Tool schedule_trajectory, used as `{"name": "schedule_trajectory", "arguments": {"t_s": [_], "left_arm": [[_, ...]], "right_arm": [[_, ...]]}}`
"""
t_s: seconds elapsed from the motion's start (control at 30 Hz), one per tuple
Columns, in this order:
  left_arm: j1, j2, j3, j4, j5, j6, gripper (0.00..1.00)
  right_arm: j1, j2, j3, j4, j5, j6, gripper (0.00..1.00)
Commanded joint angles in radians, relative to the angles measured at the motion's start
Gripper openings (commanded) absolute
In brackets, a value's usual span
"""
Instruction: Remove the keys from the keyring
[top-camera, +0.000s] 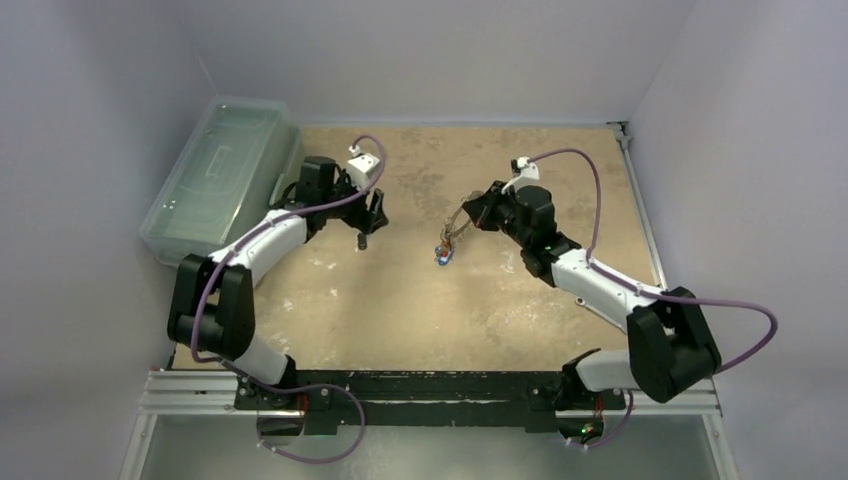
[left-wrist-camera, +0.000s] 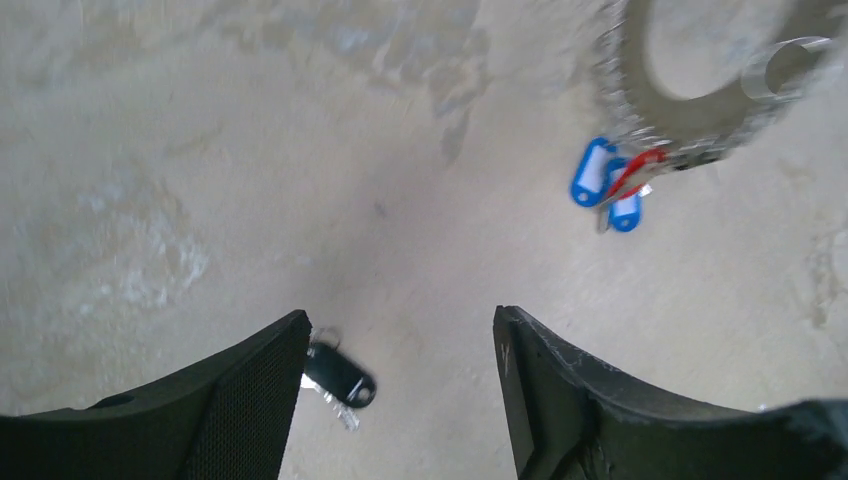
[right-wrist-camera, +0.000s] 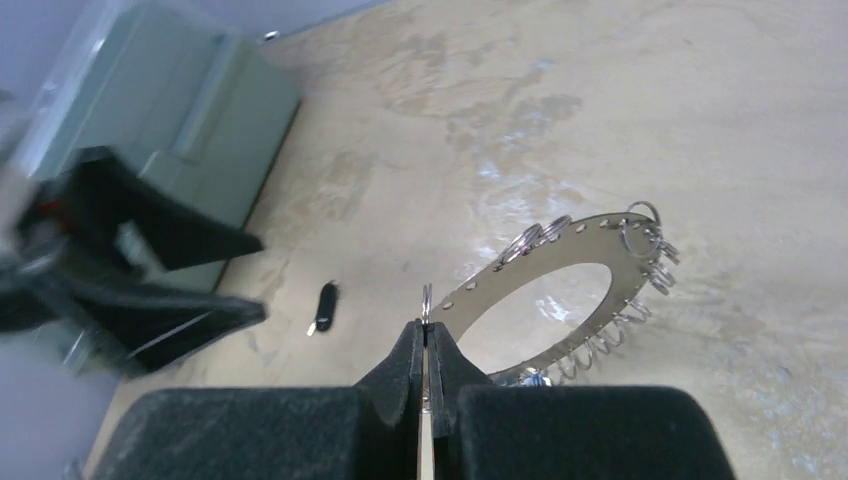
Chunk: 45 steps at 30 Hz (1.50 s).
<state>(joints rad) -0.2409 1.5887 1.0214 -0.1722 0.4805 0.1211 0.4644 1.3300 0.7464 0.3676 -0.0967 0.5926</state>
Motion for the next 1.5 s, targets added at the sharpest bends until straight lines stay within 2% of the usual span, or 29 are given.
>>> {"name": "schedule_trajectory", "arguments": {"t_s": [0.0, 0.13, 0.37, 0.47, 0.53, 0.7, 0.83, 1.03, 1.2, 1.33, 1.47], "left_arm": [[-0.112, -0.085, -0.057, 0.149, 0.020, -0.062, 0.65], [-0.193, -0.059, -0.082, 0.258, -0.024, -0.157, 0.61], [-0.257, 0.059, -0.036, 0.389, -0.030, -0.303, 0.61], [-0.300, 0.095, -0.021, 0.429, -0.095, -0.318, 0.60], [-0.332, 0.126, -0.008, 0.430, -0.196, -0.328, 0.56], [-0.375, 0.197, 0.009, 0.482, -0.338, -0.370, 0.47], [-0.402, 0.249, 0.035, 0.517, -0.420, -0.377, 0.45], [-0.427, 0.304, 0.057, 0.567, -0.472, -0.389, 0.45], [-0.442, 0.340, 0.080, 0.588, -0.514, -0.393, 0.51], [-0.449, 0.373, 0.102, 0.603, -0.522, -0.394, 0.51], [-0.454, 0.393, 0.124, 0.581, -0.578, -0.384, 0.44]], "right_arm": [[0.000, 0.037, 0.047, 0.026, 0.182, 0.114, 0.00], [-0.001, 0.093, 0.090, 0.035, 0.229, 0.152, 0.00], [-0.001, 0.236, 0.171, 0.042, 0.270, 0.202, 0.00], [-0.003, 0.277, 0.198, 0.036, 0.286, 0.216, 0.00], [-0.003, 0.290, 0.208, 0.035, 0.300, 0.224, 0.00], [-0.009, 0.297, 0.206, 0.027, 0.310, 0.236, 0.00], [-0.018, 0.304, 0.203, 0.020, 0.308, 0.252, 0.00], [-0.031, 0.302, 0.203, 0.006, 0.302, 0.272, 0.00], [-0.038, 0.314, 0.202, 0.001, 0.283, 0.284, 0.00], [-0.045, 0.319, 0.203, -0.001, 0.273, 0.288, 0.00], [-0.054, 0.314, 0.199, -0.004, 0.262, 0.291, 0.00]]}}
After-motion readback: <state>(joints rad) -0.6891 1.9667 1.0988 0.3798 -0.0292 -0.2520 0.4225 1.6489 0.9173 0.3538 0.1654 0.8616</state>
